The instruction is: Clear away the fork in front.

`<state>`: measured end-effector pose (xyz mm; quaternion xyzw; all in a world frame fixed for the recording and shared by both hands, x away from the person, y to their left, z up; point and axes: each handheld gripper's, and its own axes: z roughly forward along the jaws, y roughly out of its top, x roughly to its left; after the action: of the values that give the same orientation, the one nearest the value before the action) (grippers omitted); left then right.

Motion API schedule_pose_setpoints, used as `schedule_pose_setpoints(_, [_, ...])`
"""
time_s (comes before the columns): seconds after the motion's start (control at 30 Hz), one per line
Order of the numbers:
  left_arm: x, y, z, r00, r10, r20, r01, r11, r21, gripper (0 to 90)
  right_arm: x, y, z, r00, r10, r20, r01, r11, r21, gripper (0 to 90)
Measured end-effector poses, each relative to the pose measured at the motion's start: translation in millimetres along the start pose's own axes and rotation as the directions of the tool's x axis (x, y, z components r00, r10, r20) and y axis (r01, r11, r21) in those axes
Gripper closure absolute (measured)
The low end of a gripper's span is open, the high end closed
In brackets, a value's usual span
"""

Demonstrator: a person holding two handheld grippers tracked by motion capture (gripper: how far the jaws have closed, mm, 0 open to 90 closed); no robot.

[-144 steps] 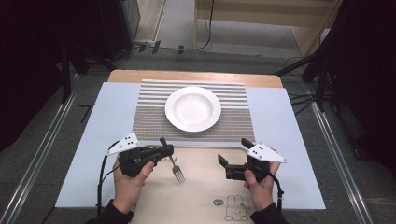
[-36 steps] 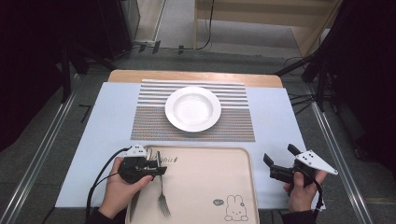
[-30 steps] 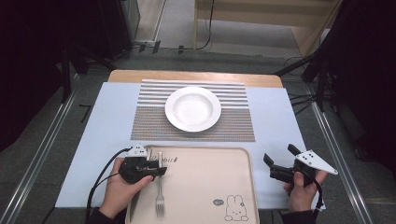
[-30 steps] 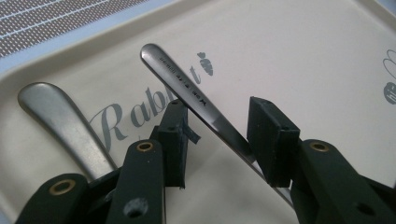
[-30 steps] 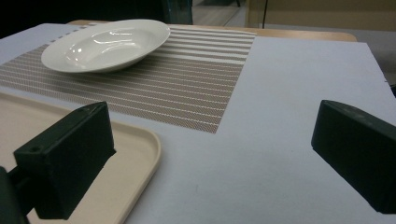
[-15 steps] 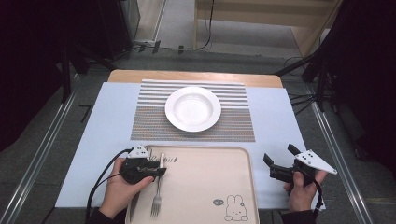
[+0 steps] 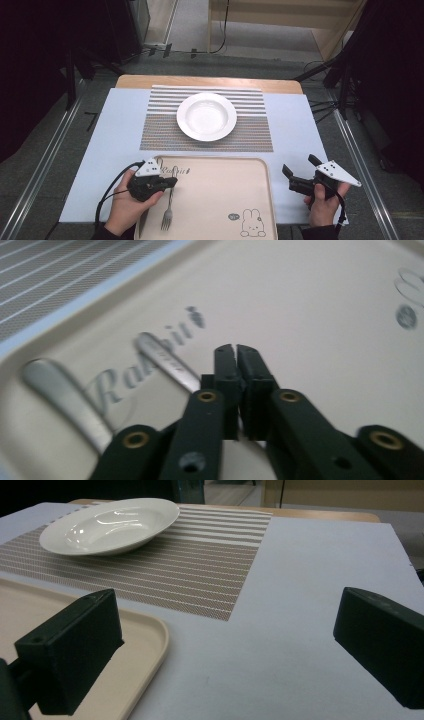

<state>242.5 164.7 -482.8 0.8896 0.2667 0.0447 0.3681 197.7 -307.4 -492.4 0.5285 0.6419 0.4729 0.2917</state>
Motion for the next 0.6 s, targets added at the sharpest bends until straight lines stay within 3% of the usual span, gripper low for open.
schedule_pose_setpoints(0.07, [-8.8,0.9,6.0,0.9985,0.055,0.001,-0.055,0.9970,0.053,89.5,0.1,-0.1,0.2,1.0000,0.000,0.000,0.000,1.0000,0.001,0.0])
schedule_pose_setpoints(0.17, [-14.5,-0.4,13.6,0.9958,0.091,0.003,-0.091,0.9876,0.128,89.5,0.2,-0.1,0.6,1.0000,-0.002,0.000,0.002,1.0000,0.002,0.0])
schedule_pose_setpoints(0.4, [-5.7,-7.3,7.4,0.9987,0.037,0.036,-0.041,0.9923,0.117,89.5,-0.5,-0.4,0.6,1.0000,0.001,0.002,-0.001,1.0000,0.005,0.0])
schedule_pose_setpoints(0.6, [-0.5,-11.8,2.0,0.9993,0.018,0.032,-0.022,0.9931,0.115,89.5,-0.3,-0.4,1.3,1.0000,0.000,0.001,0.000,1.0000,0.007,0.0])
